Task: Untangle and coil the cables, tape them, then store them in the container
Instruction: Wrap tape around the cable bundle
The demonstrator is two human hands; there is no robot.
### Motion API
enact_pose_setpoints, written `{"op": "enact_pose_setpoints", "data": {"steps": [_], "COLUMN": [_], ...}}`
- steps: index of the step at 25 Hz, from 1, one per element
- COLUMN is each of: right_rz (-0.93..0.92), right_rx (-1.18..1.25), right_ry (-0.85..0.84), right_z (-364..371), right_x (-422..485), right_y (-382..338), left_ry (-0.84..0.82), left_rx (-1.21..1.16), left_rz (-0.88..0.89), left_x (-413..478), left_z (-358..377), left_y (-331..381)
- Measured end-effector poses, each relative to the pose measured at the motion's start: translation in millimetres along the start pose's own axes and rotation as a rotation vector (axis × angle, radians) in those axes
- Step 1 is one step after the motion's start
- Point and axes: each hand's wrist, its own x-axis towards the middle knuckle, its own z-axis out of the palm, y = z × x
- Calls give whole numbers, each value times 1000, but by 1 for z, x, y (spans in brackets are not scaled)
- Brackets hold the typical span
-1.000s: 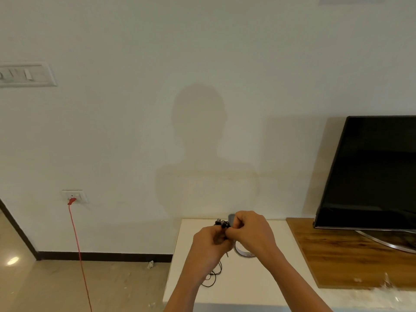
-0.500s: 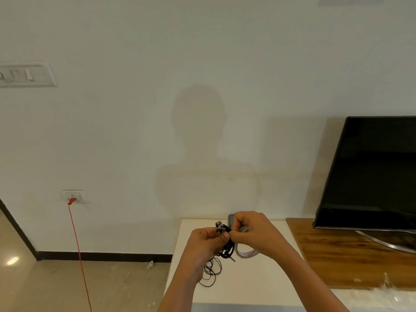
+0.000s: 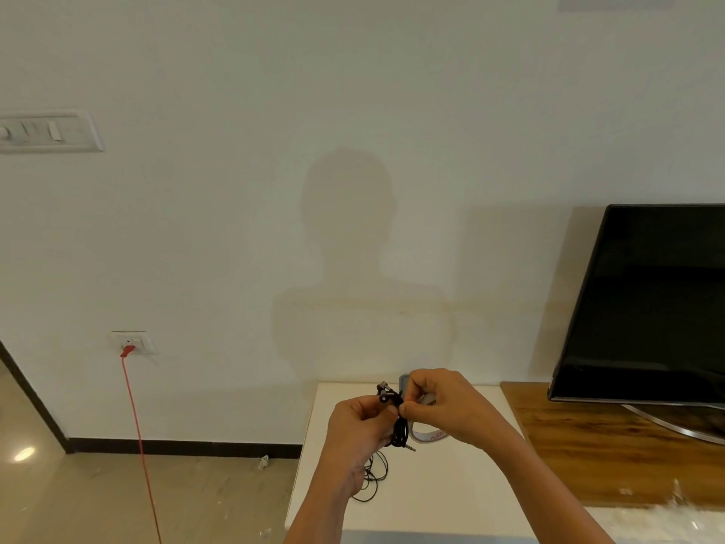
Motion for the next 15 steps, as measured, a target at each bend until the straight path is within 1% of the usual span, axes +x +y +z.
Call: {"op": "enact_pose_setpoints", "data": {"steps": [4,7,12,15], "right_rz": [6,19,18,7], "right_rx": [-1,-20,-59,-61], "right_ry": [-24,-25,-12,17], "right_z": [0,-1,2,1], "right_x": [1,3,4,3], "right_y": [1,1,1,-1], "left_ry": [26,68,43,-10], "left_rx": [158,204,107,20], "left_rz": [108,156,100,42], "left_x": [-2,-4,-2,0], "left_z": [1,4,2,-1], "left_y": [-2,-3,-6,-4]}}
